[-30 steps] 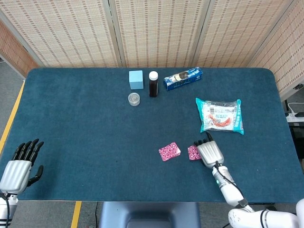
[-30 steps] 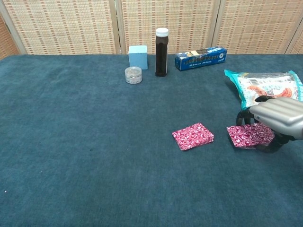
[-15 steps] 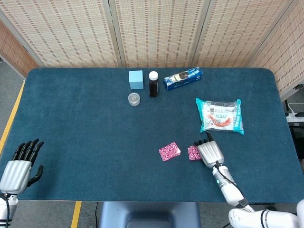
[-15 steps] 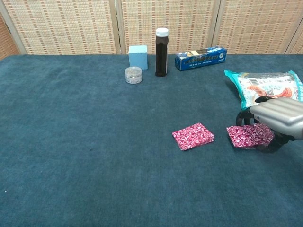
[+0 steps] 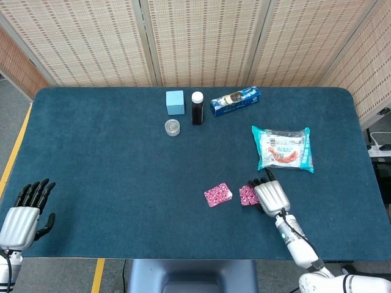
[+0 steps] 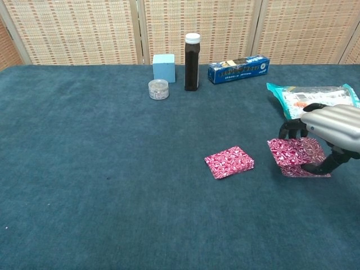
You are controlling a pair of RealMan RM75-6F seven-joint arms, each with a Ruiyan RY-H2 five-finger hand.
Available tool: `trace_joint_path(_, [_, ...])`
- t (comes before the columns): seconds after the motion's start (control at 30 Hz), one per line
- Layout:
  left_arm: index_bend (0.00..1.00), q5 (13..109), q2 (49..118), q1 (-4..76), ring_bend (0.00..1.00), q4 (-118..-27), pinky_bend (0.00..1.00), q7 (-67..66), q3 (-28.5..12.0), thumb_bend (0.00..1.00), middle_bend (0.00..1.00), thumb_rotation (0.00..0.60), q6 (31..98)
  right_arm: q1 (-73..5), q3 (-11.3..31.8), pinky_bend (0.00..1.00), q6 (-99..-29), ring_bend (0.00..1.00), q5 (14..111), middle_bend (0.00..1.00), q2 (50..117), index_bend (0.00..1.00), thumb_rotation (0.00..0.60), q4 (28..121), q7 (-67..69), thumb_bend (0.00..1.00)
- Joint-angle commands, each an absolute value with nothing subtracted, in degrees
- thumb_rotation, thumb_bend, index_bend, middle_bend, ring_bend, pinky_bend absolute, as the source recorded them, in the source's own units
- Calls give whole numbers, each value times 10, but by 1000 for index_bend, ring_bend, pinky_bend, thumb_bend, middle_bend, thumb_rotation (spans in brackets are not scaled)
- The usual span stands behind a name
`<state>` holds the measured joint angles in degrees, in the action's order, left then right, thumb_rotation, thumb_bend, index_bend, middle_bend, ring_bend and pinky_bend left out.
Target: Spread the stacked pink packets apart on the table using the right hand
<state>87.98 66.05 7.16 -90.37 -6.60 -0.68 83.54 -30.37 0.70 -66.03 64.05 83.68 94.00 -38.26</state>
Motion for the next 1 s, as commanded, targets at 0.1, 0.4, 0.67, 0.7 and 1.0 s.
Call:
trace_joint_path(0.1, [0,882,661,71,0,-907,76,-70,-6,486,0,600,836,-290,-23,6,-675,305,692,443,823,548,600,980,-387,263])
trace_joint_path(0.4, [0,884,660,72,0,-906,76,-67,-5,486,0,600,835,-291,-59,6,-643,305,739,442,866,548,600,978,-423,263])
trace_joint_path(0.67, [0,888,659,73,0,-905,77,-66,-1,486,0,600,831,-280,-63,6,-643,274,744,387,905,201,600,943,-446,263])
trace_joint_path(0.7, [0,888,659,73,0,-905,77,-66,-1,486,0,600,831,-279,-62,6,-642,257,738,359,905,159,600,944,-454,263])
trace_joint_path(1.0, [0,885,659,74,0,-906,77,-68,-2,487,0,600,828,-272,-60,0,-649,118,731,123,887,0,600,966,-475,261])
